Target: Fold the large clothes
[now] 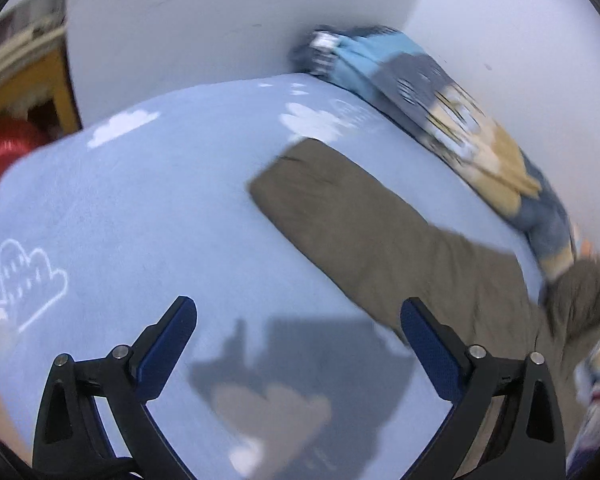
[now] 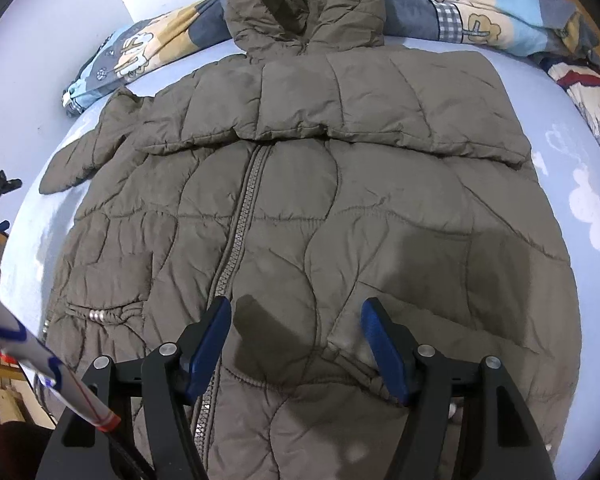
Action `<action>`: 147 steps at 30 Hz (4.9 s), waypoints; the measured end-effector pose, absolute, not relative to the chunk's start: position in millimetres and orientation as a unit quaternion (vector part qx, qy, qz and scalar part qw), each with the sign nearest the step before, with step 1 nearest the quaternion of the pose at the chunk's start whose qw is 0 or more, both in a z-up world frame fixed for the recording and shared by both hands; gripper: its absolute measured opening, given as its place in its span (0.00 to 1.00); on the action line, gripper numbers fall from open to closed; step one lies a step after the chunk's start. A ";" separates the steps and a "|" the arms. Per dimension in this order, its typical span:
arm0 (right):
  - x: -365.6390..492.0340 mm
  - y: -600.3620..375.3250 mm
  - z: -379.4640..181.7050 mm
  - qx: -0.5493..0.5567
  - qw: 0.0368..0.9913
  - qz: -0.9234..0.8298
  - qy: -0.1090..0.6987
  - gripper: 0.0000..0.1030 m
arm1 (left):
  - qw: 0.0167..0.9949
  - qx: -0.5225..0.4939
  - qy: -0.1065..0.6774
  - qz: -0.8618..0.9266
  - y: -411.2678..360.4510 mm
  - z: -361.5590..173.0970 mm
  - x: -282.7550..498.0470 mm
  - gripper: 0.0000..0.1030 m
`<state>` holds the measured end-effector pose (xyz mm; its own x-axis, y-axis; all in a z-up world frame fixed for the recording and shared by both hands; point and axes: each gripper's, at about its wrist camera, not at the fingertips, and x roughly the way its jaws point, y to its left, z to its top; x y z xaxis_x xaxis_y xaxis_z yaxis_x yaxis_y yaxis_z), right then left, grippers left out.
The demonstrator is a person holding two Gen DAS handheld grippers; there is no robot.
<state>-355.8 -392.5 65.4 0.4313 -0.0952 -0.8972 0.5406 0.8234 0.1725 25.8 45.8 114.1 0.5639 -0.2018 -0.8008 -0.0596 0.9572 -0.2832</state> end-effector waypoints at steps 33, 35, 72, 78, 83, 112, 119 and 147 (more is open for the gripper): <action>-375.3 -431.7 80.1 0.261 0.824 -0.261 0.430 0.71 | 0.880 -0.225 0.391 -0.150 18.5 136.5 105.6 0.13; -378.2 -438.8 74.5 0.266 0.807 -0.276 0.449 0.71 | 0.891 -0.197 0.372 -0.169 0.4 169.4 87.7 0.13; -485.0 -507.1 139.4 0.358 0.806 -0.330 0.336 0.71 | 0.783 0.124 0.421 -0.441 -474.8 130.0 -262.4 0.14; -485.6 -508.4 140.0 0.361 0.805 -0.331 0.335 0.71 | 0.757 0.162 0.424 -0.470 -474.6 126.0 -276.6 0.41; -487.8 -508.8 141.5 0.363 0.804 -0.338 0.328 0.71 | 0.767 0.144 0.379 -0.498 -450.1 167.0 -272.8 0.47; -468.3 -503.1 132.6 0.361 0.806 -0.322 0.342 0.71 | 0.849 0.148 0.449 -0.237 -318.7 110.9 -117.0 0.54; -464.2 -503.4 131.7 0.360 0.805 -0.321 0.345 0.71 | 0.838 0.123 0.480 -0.229 -306.3 102.6 -112.8 0.55; -431.3 -496.6 145.9 0.308 0.826 -0.292 0.372 0.68 | 0.853 0.117 0.404 -0.308 -251.7 129.7 -213.5 0.56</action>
<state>-431.3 -496.6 145.9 0.5536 -0.2528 -0.7935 0.7108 0.6399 0.2921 -213.5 -251.7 129.7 0.4837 -0.4312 -0.7617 0.6196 0.7833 -0.0500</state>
